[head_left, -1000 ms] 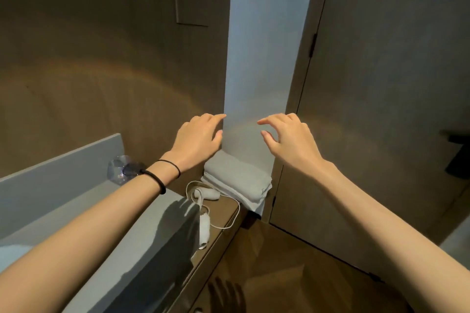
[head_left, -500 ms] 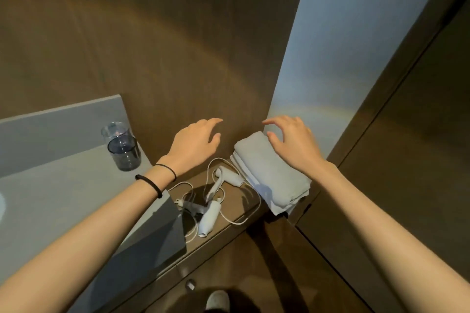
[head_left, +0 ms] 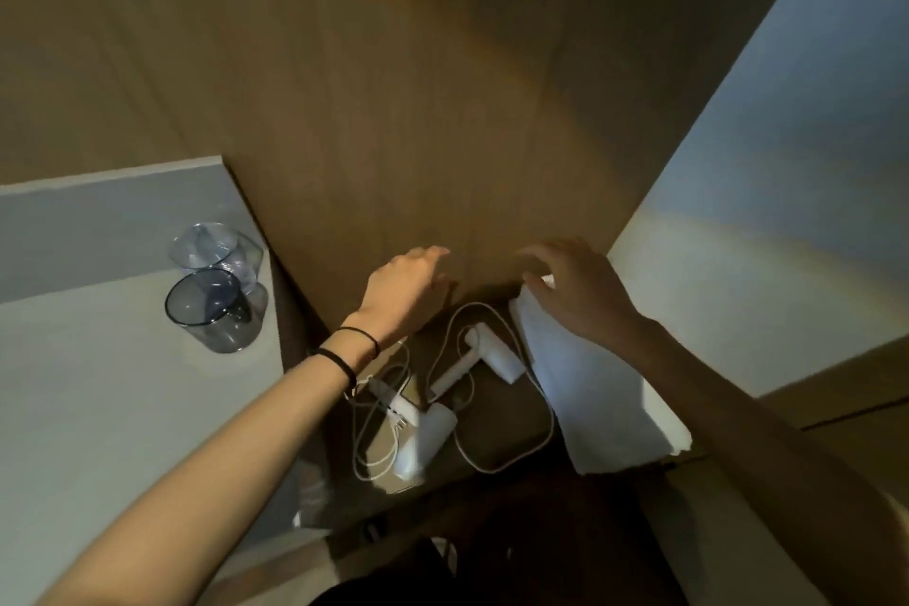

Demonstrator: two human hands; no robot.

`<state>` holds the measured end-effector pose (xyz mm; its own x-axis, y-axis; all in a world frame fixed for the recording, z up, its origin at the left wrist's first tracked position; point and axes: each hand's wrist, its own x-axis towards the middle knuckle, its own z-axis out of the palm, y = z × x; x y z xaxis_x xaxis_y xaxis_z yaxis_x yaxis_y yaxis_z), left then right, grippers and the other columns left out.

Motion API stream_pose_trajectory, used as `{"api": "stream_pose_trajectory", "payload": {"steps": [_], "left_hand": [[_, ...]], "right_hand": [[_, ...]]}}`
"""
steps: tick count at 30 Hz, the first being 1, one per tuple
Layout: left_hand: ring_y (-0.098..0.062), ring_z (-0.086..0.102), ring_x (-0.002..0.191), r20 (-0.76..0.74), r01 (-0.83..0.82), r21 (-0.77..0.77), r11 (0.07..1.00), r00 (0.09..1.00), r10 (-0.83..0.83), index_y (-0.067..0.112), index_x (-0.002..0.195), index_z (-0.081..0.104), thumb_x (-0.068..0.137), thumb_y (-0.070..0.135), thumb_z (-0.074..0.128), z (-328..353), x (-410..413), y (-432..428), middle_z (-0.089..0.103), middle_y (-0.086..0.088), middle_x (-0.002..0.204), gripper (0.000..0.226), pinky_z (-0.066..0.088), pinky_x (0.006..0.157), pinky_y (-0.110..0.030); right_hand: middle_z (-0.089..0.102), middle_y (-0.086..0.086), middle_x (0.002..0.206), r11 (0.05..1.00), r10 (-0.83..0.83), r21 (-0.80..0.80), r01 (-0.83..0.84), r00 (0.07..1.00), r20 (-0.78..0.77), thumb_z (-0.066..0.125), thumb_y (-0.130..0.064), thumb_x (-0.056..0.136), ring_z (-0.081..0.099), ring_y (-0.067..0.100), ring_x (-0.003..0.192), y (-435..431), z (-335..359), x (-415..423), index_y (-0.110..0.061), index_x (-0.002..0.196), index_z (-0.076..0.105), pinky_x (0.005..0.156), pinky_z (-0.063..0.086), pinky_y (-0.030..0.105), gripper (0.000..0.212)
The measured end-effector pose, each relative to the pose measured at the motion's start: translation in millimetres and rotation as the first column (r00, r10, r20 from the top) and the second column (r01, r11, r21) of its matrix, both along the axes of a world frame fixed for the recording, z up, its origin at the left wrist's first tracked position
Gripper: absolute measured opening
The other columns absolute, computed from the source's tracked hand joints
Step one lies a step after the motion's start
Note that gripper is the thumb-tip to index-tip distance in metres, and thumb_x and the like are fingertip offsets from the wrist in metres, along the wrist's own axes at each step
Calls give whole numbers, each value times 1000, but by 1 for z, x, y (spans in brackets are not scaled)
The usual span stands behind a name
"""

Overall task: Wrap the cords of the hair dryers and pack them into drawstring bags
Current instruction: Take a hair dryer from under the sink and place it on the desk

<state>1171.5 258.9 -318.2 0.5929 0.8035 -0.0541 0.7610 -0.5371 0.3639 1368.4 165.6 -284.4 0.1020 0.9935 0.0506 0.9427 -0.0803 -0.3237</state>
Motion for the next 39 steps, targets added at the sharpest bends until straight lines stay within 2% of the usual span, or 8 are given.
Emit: {"api": "stream_pose_trajectory", "payload": {"steps": [4, 9, 13, 20, 23, 26, 33, 39], "left_hand": [[-32, 54, 116, -45, -139, -24, 990, 989, 138, 20, 141, 37, 99, 31, 41, -20, 7, 14, 52, -9, 133, 44, 47, 86, -42], [-32, 53, 114, -71, -356, -103, 929, 934, 350, 17, 139, 39, 98, 31, 42, -51, 12, 7, 51, -9, 130, 44, 47, 85, -42], [-32, 52, 115, -150, -535, -184, 825, 844, 514, 16, 139, 38, 97, 30, 43, -72, 15, -14, 49, -9, 130, 45, 46, 87, -43], [-30, 49, 121, -210, -759, -300, 577, 643, 736, 18, 145, 30, 96, 31, 46, -113, 11, -58, 45, -9, 137, 53, 45, 91, -43], [-28, 45, 123, -250, -795, -359, 489, 586, 770, 20, 147, 24, 96, 32, 47, -133, 9, -72, 40, -8, 140, 58, 47, 94, -41], [-29, 41, 127, -293, -808, -400, 432, 559, 775, 20, 150, 19, 96, 35, 48, -158, 7, -81, 35, -9, 144, 63, 46, 98, -42], [-31, 36, 131, -281, -822, -449, 350, 501, 818, 21, 150, 15, 90, 37, 57, -230, -1, -85, 28, -10, 149, 75, 41, 103, -42], [-28, 28, 137, -297, -818, -444, 365, 519, 801, 28, 150, 13, 83, 40, 67, -315, -3, -97, 19, -3, 155, 87, 38, 108, -40]], "right_hand": [[59, -1, 126, 987, 157, -38, -159, 986, -49, 52, -23, 95, 49, 19, 120, 48, -22, 11, -21, 127, 56, 101, 42, 40, 32], [57, -3, 129, 907, 395, -139, -397, 918, -42, 51, -22, 95, 48, 16, 120, 95, -50, 13, -21, 128, 54, 99, 42, 35, 33], [58, -1, 128, 807, 557, -201, -555, 829, -52, 52, -23, 94, 49, 20, 114, 123, -74, 13, -24, 125, 57, 93, 43, 35, 32], [50, -4, 135, 570, 767, -395, -720, 639, -60, 46, -22, 95, 42, 21, 122, 147, -125, -14, -29, 131, 48, 99, 37, 40, 37], [48, -2, 138, 475, 818, -435, -765, 566, -101, 47, -19, 94, 40, 22, 125, 149, -149, -30, -27, 135, 44, 101, 37, 42, 42], [44, -1, 141, 425, 848, -482, -766, 523, -84, 46, -17, 93, 38, 23, 126, 154, -177, -45, -27, 138, 41, 102, 37, 43, 45], [43, 2, 142, 420, 847, -567, -709, 530, -34, 50, -16, 91, 36, 26, 129, 171, -263, -71, -25, 140, 38, 105, 35, 42, 51], [43, -1, 140, 372, 895, -561, -739, 447, 5, 53, 1, 84, 38, 24, 129, 179, -359, -84, -30, 139, 39, 105, 37, 44, 65]]}}
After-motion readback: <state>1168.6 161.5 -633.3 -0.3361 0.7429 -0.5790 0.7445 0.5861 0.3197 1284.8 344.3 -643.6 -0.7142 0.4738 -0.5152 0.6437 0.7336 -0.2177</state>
